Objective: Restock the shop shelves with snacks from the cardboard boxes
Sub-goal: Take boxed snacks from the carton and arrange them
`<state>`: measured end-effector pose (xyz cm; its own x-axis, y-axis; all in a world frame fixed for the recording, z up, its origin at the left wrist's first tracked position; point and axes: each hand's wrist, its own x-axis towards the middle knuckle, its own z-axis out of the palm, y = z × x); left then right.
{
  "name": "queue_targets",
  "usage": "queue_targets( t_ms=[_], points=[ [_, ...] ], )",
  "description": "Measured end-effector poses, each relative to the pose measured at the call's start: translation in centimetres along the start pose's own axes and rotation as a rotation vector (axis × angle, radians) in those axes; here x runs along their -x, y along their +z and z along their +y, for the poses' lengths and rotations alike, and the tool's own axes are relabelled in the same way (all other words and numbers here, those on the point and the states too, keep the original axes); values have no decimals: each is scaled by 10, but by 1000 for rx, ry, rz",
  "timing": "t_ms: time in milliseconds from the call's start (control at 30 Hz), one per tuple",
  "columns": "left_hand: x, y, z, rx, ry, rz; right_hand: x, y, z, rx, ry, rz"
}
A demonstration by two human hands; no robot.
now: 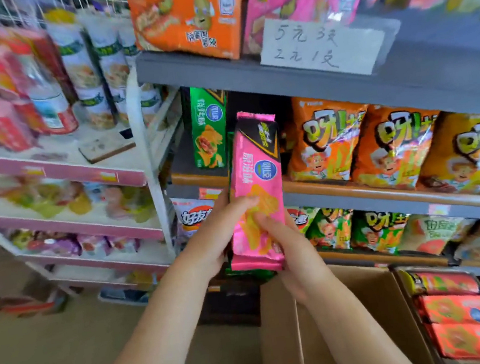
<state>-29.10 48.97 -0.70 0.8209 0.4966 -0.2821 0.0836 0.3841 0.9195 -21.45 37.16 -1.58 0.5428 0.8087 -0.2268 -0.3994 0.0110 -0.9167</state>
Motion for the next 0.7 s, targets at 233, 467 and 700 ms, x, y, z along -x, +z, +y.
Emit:
queue_targets(
  t_ms=[233, 467, 700],
  points=[
    [-29, 4, 23, -170, 82, 108, -69, -7, -42, 162, -57, 127],
    [-94, -5, 57, -323, 300, 164, -147, -3, -72, 279, -104, 191],
    [-162, -20, 45, -627, 327, 174, -201, -31, -48, 251, -185, 210]
  ],
)
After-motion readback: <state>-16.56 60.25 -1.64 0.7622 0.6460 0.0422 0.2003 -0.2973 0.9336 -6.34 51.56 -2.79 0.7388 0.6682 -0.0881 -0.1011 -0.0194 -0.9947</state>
